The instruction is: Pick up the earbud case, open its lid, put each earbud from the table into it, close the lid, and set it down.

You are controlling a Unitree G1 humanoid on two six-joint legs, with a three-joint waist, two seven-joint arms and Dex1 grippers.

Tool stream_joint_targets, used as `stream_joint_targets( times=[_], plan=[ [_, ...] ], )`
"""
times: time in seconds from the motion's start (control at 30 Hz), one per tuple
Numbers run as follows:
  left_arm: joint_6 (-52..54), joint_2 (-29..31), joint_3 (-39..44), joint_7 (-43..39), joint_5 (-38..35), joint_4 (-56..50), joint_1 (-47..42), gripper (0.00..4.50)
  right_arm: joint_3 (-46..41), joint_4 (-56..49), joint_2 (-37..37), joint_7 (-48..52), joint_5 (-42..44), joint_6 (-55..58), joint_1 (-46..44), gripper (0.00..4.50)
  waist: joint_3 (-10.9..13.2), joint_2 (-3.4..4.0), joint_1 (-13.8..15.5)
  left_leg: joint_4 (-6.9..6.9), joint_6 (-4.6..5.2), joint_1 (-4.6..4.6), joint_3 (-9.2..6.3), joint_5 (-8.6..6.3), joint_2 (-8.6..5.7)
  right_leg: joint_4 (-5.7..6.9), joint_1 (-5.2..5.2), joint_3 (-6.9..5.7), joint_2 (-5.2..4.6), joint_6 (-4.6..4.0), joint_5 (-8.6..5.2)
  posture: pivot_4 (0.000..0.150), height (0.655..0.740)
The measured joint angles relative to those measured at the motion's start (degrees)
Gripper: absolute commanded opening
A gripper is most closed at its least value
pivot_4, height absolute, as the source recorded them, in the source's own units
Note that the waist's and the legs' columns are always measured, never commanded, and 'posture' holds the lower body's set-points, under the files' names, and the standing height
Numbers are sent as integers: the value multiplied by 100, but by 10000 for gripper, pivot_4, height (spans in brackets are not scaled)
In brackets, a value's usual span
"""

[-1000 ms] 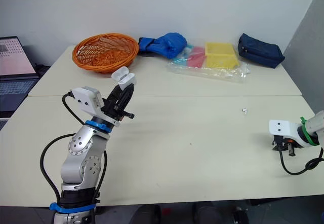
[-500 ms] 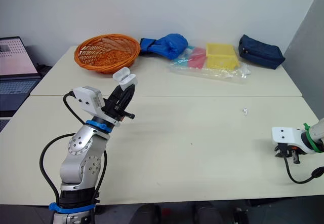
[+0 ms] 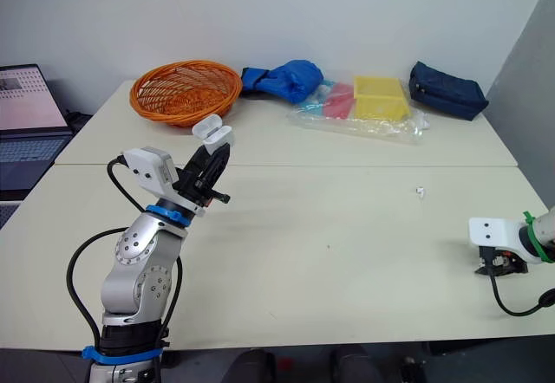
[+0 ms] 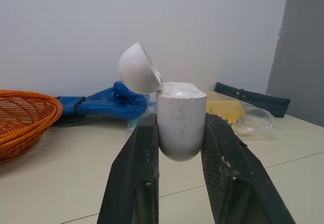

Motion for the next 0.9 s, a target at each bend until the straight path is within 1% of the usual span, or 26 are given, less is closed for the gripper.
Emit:
stream_joint_targets(
  times=[0.17,0.43,0.47,0.57,0.6,0.7,0.73,0.9],
  plan=[
    [-21,-44,-9,-1,4,5,0,7771,-4,-155,-69,107,13,413,99,28704,0,0,-5,-1,0,2,0,0,1,2,0,0,1,0,0,1500,7400],
    [-27,-29,-48,-21,7,6,4,7771,-3,-50,-17,-16,-32,715,6,28704,0,0,-12,4,0,3,6,0,-1,1,0,7,-1,-7,-4,1500,7400],
    [-27,-21,-48,-21,7,9,4,7771,-3,-54,-12,-15,-29,760,0,27061,0,-1,-13,4,0,3,6,0,-1,1,0,7,-1,-7,-4,1500,7400],
    [-27,-15,-47,-19,6,15,2,7771,-3,-71,4,-3,-25,820,-3,19764,0,-1,-14,4,0,4,6,0,0,1,1,7,-1,-7,-4,1500,7400],
    [-27,-15,-48,-19,6,15,1,7771,-3,-80,8,-3,-25,823,-2,15146,0,-1,-14,4,0,4,7,0,0,1,1,8,-1,-7,-3,1500,7400],
    [-27,-15,-48,-18,6,15,1,7771,-3,-94,16,-4,-22,821,-1,5092,0,-1,-28,4,0,6,10,0,0,1,1,11,-1,-6,-3,1500,7400],
    [-27,-15,-49,-19,6,15,1,7771,-3,-96,16,-6,-22,823,-1,4196,0,-1,-29,4,0,6,9,0,0,1,1,11,-1,-6,-3,1500,7400],
    [-27,-15,-55,-24,7,15,1,7771,-3,-105,16,-10,-22,797,3,4200,0,-1,-30,4,0,6,9,0,0,2,1,10,0,-5,-3,1500,7400]
  ],
)
